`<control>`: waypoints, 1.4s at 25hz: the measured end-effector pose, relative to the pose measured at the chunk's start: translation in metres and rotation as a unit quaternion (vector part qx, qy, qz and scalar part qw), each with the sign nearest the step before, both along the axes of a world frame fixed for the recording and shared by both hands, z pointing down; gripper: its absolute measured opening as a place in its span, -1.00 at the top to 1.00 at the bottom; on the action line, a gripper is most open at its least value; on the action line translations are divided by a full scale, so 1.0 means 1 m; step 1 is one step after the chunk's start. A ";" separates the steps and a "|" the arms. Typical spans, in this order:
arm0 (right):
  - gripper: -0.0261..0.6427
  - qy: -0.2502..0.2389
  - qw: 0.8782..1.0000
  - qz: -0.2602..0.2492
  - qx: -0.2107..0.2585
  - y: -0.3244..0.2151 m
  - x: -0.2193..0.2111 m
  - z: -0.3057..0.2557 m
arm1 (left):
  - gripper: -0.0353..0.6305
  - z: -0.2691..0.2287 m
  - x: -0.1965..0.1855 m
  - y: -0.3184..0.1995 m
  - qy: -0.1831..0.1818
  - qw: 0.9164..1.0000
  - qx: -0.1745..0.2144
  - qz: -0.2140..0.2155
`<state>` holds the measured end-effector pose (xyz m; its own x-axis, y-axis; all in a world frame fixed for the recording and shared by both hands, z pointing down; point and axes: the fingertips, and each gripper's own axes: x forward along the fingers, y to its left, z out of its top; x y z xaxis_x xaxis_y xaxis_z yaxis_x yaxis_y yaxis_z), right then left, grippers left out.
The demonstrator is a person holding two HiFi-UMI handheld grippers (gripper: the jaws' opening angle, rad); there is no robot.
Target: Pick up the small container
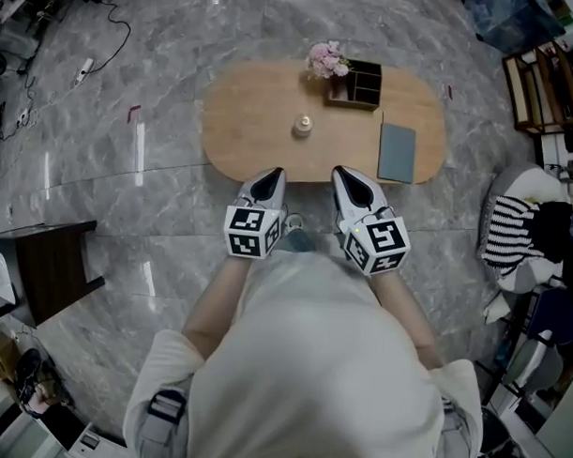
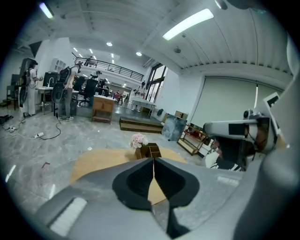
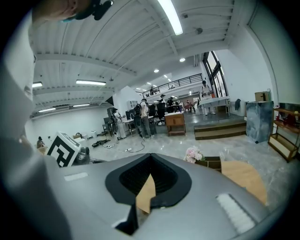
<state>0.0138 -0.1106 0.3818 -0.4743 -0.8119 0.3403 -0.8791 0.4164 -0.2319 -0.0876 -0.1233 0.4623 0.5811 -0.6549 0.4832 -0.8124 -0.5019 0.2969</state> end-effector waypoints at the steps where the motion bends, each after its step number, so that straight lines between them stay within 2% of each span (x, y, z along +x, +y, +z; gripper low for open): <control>1: 0.93 0.001 1.000 0.004 -0.003 -0.005 0.000 0.002 | 0.89 0.004 0.002 -0.005 0.001 1.000 -0.002 0.008; 5: 0.93 0.005 1.000 0.018 -0.021 -0.023 0.002 0.013 | 0.81 0.021 0.008 -0.025 0.008 0.999 -0.011 0.032; 7: 0.93 0.007 0.999 0.020 -0.031 -0.031 0.002 0.021 | 0.62 0.034 0.014 -0.036 0.005 0.999 -0.014 0.044; 14: 0.93 0.009 0.998 0.018 -0.062 -0.053 0.004 0.052 | 0.15 0.092 0.035 -0.069 -0.011 0.997 -0.032 0.066; 19: 0.93 0.004 0.996 0.019 -0.088 -0.064 0.017 0.082 | 0.03 0.139 0.047 -0.091 -0.044 0.996 -0.019 0.076; 25: 0.93 0.013 0.993 0.016 -0.119 -0.083 0.040 0.127 | -0.03 0.206 0.058 -0.116 -0.086 0.992 -0.032 0.082; 29: 0.93 0.019 0.992 0.011 -0.128 -0.102 0.051 0.154 | -0.03 0.244 0.064 -0.135 -0.097 0.992 -0.040 0.077; 35: 0.93 0.024 0.989 0.004 -0.146 -0.115 0.060 0.196 | -0.23 0.289 0.076 -0.154 -0.097 0.991 -0.048 0.084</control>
<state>0.0741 -0.2258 0.5779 -0.4467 -0.6790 0.5826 -0.8946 0.3313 -0.2998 -0.0120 -0.2773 0.7516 0.5682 -0.5027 0.6515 -0.7665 -0.6113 0.1969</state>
